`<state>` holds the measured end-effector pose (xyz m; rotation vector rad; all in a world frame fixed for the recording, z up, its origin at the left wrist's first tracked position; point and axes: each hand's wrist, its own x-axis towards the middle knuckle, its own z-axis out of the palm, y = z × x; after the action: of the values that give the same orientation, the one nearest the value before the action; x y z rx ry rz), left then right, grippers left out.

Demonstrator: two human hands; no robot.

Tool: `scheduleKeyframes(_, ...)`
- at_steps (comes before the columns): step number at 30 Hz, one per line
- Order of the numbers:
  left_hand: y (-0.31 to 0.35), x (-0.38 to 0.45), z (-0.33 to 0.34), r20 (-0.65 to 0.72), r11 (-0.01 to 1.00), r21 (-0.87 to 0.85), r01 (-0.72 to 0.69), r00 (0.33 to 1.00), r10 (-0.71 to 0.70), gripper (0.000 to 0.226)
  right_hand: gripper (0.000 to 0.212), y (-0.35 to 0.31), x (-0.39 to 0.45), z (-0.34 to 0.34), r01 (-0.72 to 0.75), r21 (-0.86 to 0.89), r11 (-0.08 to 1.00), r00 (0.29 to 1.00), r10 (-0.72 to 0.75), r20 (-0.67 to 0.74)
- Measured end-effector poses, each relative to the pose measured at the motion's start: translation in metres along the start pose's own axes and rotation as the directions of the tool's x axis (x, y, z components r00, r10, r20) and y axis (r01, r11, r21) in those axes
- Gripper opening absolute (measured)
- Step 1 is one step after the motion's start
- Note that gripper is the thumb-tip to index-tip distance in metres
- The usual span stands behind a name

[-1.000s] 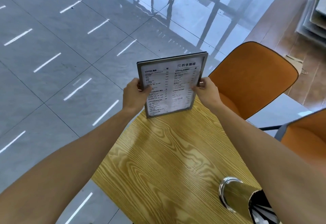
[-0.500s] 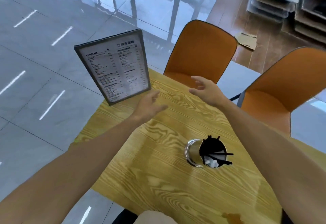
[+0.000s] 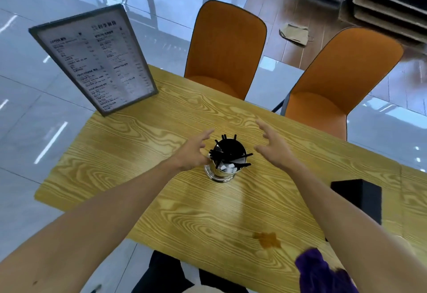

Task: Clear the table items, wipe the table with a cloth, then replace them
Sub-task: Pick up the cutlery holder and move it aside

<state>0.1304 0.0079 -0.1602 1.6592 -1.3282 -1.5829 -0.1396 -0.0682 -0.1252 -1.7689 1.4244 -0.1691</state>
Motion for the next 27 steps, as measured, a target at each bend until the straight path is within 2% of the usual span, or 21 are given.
scheduleKeyframes(3, -0.010, -0.008, 0.016, -0.029, 1.000, -0.015, 0.007, 1.000, -0.007, 0.105, 0.094, 0.018, -0.017, 0.021, -0.011, 0.020, 1.000, 0.995, 0.009, 0.100)
scheduleKeyframes(7, -0.015, -0.017, 0.032, -0.058, 0.997, -0.078, -0.009, 0.998, 0.004, 0.105, 0.104, 0.024, -0.030, 0.051, -0.023, 0.174, 0.984, 0.983, -0.009, 0.183)
scheduleKeyframes(12, -0.014, -0.026, 0.045, -0.121, 0.988, -0.154, -0.014, 0.993, -0.005, 0.109, 0.088, 0.022, -0.038, 0.077, 0.029, 0.305, 0.952, 0.993, -0.062, 0.097)
scheduleKeyframes(17, -0.012, -0.032, 0.039, -0.144, 0.981, -0.192, 0.005, 0.989, -0.033, 0.103, 0.084, 0.008, -0.036, 0.087, 0.090, 0.368, 0.925, 0.991, -0.118, 0.055)
scheduleKeyframes(27, -0.012, -0.067, -0.047, -0.343, 0.966, -0.236, -0.106, 0.939, 0.019, 0.093, 0.082, -0.095, 0.002, 0.122, 0.216, 0.404, 0.889, 0.967, -0.252, 0.038)
